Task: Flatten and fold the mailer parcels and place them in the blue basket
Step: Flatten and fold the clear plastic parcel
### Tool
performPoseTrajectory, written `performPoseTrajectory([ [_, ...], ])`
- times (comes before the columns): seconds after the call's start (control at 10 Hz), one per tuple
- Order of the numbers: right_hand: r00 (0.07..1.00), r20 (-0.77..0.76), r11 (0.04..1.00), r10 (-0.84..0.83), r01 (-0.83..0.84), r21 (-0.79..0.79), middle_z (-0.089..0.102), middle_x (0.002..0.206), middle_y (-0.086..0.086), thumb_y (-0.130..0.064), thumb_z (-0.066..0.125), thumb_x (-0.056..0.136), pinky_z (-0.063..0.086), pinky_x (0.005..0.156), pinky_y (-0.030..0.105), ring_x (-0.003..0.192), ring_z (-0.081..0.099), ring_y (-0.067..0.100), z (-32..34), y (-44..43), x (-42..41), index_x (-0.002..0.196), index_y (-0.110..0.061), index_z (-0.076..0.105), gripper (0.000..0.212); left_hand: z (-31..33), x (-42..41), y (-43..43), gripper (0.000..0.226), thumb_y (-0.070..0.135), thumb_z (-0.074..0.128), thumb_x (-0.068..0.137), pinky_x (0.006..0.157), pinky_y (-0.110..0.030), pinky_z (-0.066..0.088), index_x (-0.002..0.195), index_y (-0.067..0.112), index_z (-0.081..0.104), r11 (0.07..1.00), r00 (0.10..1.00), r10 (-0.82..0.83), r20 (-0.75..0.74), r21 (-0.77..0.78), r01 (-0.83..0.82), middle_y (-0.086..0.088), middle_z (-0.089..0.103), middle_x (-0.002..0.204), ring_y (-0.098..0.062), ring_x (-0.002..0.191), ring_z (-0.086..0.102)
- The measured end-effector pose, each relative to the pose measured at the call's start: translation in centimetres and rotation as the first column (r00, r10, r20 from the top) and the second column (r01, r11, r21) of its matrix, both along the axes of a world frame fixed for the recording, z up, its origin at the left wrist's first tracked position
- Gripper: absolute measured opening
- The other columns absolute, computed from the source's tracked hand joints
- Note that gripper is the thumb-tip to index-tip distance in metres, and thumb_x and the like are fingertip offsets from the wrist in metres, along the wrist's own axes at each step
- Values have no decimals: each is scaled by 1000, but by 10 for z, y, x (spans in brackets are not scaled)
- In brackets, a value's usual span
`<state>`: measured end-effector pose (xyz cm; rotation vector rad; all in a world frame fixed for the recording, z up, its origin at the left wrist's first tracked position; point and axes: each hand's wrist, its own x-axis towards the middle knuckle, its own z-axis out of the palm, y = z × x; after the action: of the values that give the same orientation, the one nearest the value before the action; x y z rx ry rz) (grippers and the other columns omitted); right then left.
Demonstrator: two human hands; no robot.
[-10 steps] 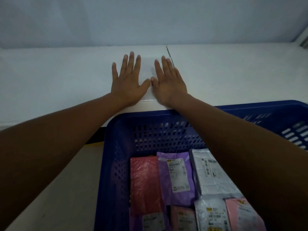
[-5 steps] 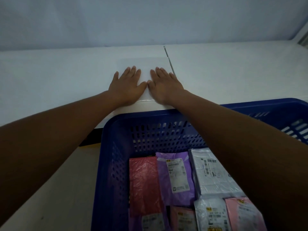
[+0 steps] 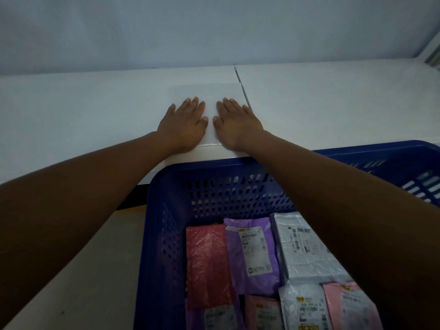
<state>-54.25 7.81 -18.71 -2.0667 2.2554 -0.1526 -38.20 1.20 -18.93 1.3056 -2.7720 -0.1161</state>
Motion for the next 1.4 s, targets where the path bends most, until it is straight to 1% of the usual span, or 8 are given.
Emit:
performPoseTrajectory([
  [0.3, 1000, -16, 929, 9, -14, -369, 31, 159, 10, -35, 29, 102, 22, 119, 42, 147, 27, 24, -3, 9, 5, 152, -11, 34, 56, -1, 1, 2, 57, 46, 12, 106, 124, -48, 1, 159, 25, 6, 999, 999, 35, 17, 2, -35, -2, 0, 167, -20, 153, -1],
  [0.4, 995, -86, 829, -48, -8, -559, 66, 97, 7, -25, 42, 89, 39, 81, 37, 91, 59, 25, 4, 11, 8, 102, -11, 67, 31, 8, -6, 7, 59, 47, 13, 105, 122, -51, 8, 159, 24, 6, 992, 989, 125, 77, 14, -126, -5, 3, 167, -25, 153, 4],
  [0.6, 987, 97, 840, -125, 157, -519, 37, 47, -6, -37, 26, 92, 28, 70, 33, 45, 30, 13, 8, 18, 11, 50, -16, 46, 51, 61, -36, 15, 69, 55, 16, 100, 111, -46, 30, 153, 13, 32, 922, 864, 359, 354, 11, -388, -14, 34, 156, -34, 139, 37],
  [0.7, 971, 120, 847, -205, 238, -476, 39, 49, -5, -29, 37, 96, 30, 69, 34, 46, 34, 14, 5, 16, 5, 51, -15, 44, 48, 66, -38, 18, 54, 45, 36, 98, 90, -38, 40, 135, 10, 53, 941, 892, 337, 303, -73, -330, -13, 56, 132, -30, 111, 55],
  [0.8, 984, -59, 892, -167, 125, -434, 60, 77, 1, -32, 38, 95, 31, 76, 35, 71, 57, 22, 10, 16, 7, 74, -16, 57, 33, 42, -25, 18, 62, 48, 37, 99, 108, -47, 30, 147, 10, 35, 964, 939, 258, 229, -119, -236, -20, 31, 153, -36, 138, 32],
  [1.1, 983, 42, 984, -176, 177, -27, 15, 160, 25, -42, 25, 102, 9, 121, 52, 150, 9, 38, 1, -2, 13, 152, -9, 23, 59, 10, -13, 23, 55, 40, 20, 106, 118, -48, 19, 155, 16, 28, 994, 996, 91, 18, -60, -90, -14, 23, 162, -31, 148, 23],
  [1.2, 997, -47, 993, -68, 62, -105, 8, 164, 18, -38, 28, 102, 2, 123, 51, 153, 1, 30, 3, -3, 10, 156, -11, 15, 62, 20, -15, 27, 53, 42, 24, 103, 106, -49, 28, 142, 11, 41, 980, 989, 114, 93, -174, -96, -19, 42, 146, -37, 132, 37],
  [1.4, 970, 179, 976, 161, -131, -172, 48, 143, 17, -14, 41, 97, 29, 114, 42, 135, 42, 32, 5, -4, 6, 153, -5, 29, 57, 5, -11, 17, 58, 41, 7, 106, 122, -51, -5, 159, 23, -5, 999, 999, -36, 30, 21, 35, 1, -7, 166, -16, 153, -8],
])
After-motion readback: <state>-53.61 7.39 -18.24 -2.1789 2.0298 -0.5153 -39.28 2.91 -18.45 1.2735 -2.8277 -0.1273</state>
